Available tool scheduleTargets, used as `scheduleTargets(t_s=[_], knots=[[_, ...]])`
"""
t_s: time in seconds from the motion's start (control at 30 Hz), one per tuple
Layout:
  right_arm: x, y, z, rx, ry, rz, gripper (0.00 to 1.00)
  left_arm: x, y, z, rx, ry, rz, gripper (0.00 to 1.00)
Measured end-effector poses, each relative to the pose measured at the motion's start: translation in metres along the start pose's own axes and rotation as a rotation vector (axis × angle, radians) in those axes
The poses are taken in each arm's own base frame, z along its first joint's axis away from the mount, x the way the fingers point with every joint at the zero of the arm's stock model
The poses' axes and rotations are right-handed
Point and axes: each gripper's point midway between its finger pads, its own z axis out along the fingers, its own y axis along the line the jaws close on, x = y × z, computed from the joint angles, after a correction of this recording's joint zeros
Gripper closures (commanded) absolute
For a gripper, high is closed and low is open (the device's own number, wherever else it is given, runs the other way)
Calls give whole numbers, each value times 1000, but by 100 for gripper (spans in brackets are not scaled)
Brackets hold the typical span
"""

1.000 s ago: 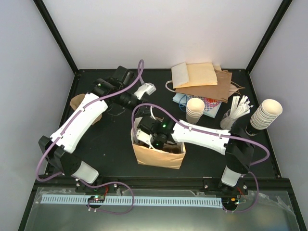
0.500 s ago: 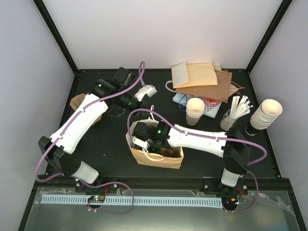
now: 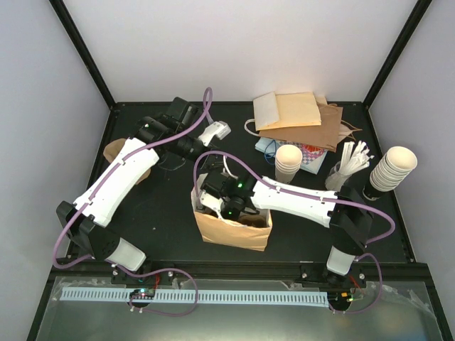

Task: Pack the takeout coffee

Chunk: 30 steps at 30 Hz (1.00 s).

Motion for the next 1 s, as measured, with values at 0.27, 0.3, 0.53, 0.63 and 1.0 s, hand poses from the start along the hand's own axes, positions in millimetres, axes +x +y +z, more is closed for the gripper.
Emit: scheduleTargets(t_s=[0.27, 0.3, 0.53, 0.63, 1.0], knots=[[2, 1, -3, 26, -10, -7, 39, 5, -1, 1, 4, 21, -12, 86], [2, 2, -3, 32, -14, -9, 38, 6, -1, 1, 3, 24, -13, 87], [1, 2, -7, 65, -30, -6, 29, 10, -1, 1, 4, 39, -24, 87], [1, -5, -12, 106, -19, 0, 0, 12, -1, 1, 3, 45, -28, 87], [-18, -8, -45, 163, -88, -17, 0, 13, 1, -1, -21, 48, -21, 87]])
